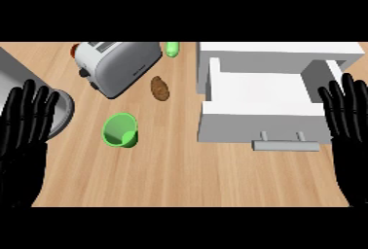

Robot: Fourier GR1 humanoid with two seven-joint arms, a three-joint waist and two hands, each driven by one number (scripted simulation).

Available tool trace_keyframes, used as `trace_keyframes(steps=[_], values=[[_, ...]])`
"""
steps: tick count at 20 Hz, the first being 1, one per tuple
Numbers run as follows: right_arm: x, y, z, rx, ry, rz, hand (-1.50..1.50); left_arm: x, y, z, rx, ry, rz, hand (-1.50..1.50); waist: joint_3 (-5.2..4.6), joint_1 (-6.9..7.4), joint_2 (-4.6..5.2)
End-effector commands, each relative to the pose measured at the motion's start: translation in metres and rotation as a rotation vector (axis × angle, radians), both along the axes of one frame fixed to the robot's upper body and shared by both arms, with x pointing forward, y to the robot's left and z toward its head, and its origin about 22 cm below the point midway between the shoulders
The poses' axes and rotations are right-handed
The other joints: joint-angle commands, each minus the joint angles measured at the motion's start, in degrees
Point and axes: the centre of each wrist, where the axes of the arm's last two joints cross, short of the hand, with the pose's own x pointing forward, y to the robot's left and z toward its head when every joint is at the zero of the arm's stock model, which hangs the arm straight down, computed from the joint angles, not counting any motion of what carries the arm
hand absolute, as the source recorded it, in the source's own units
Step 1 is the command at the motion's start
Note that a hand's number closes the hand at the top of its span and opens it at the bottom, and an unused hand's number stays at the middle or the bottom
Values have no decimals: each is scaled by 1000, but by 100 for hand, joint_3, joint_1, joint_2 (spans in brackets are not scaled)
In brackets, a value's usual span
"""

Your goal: Pick up the cup, place it into the drawer and close the drawer

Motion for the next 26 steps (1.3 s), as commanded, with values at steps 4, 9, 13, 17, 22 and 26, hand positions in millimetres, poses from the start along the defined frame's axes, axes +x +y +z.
trace_keyframes(steps=[4, 9, 13, 17, 22, 26], values=[[11, 4, 14, -10, -47, 10, -150, 3, 22, 6, 3, -23, -238, -150, 107, -29, 33], [5, -2, -5, -77, 102, 140, -150, 36, 29, -22, -196, 229, -276, -150, 108, -110, 52], [18, -2, -10, -64, 115, 144, -150, 65, 47, -47, -221, 232, -279, -150, 108, -88, 51], [28, -10, 15, -73, 108, 145, -150, 76, 49, -74, -161, 291, -246, -150, 108, -97, 46], [39, -1, -12, -81, 84, 147, -150, 84, 49, -100, -145, 343, -220, -150, 110, -72, 43], [62, -23, 0, -82, 79, 144, -150, 89, 42, -118, -156, 397, -199, -150, 110, -62, 46]])
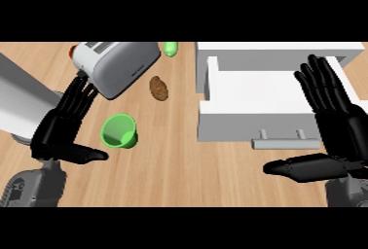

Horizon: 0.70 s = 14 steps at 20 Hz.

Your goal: Pick up the cup, place it into the drawer and close the drawer

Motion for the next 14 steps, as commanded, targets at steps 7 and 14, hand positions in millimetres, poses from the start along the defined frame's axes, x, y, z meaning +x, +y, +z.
trace_keyframes(steps=[7, 14], values=[[5, 1, 23, -15, -16, -15, -150, 4, 22, -68, 80, 97, 72, -150, -1, -10, -3], [15, -6, 16, 5, -18, -7, -150, 5, 41, -115, 72, 125, 86, -150, -4, -41, 10]])
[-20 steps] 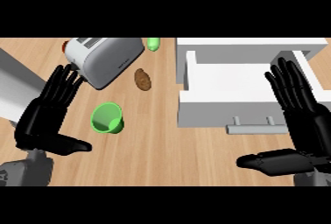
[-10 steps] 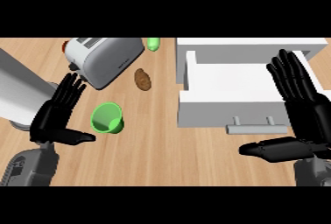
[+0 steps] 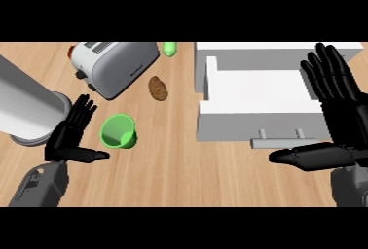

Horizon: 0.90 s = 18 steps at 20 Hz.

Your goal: Pick up the cup, place it into the drawer and close the drawer

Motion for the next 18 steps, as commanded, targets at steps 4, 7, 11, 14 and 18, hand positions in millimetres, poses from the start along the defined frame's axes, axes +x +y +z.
trace_keyframes(steps=[4, 7, 11, 14, 18], values=[[-1, 1, 0, -9, -13, 7, -150, -9, -2, -43, 20, 14, 12, -150, -2, -19, 3], [-7, -1, 10, 9, -26, 20, -150, -10, -4, -52, 27, 19, 17, -150, -10, -99, 29], [-3, -2, 12, 4, -6, 4, -150, -17, 0, -59, 14, 4, 27, -150, -10, -81, 29], [4, -12, 13, -14, -4, 11, -150, -24, -2, -65, 6, -25, 39, -150, -15, -106, 45], [6, -2, 10, 4, 7, 22, -150, -24, -7, -67, -13, -51, 36, -150, -22, -135, 69]])
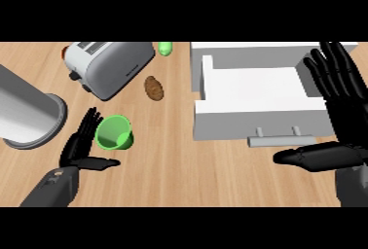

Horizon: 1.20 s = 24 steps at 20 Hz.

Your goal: Pick up the cup, place it into the drawer and close the drawer

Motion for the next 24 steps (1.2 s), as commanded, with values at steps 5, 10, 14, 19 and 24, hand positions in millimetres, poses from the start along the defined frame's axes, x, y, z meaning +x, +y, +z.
trace_keyframes(steps=[5, 10, 14, 19, 24], values=[[2, -3, 7, 6, 7, 4, -150, -7, -4, -7, -28, -85, -31, -150, -8, -47, 20], [3, 6, -1, -15, 5, -11, -150, 2, -11, -4, -41, -86, -66, -150, -5, -37, 21], [4, -4, 7, -6, -10, 3, -150, 14, -32, -1, -76, -80, -81, -150, -8, -84, 33], [8, 0, 4, -26, -2, 14, -150, 15, -40, -2, -208, -87, -193, 150, -12, -60, 40], [9, -8, 4, -32, 8, 0, -150, 14, -53, -5, -76, -274, -92, 150, -8, -55, 38]])
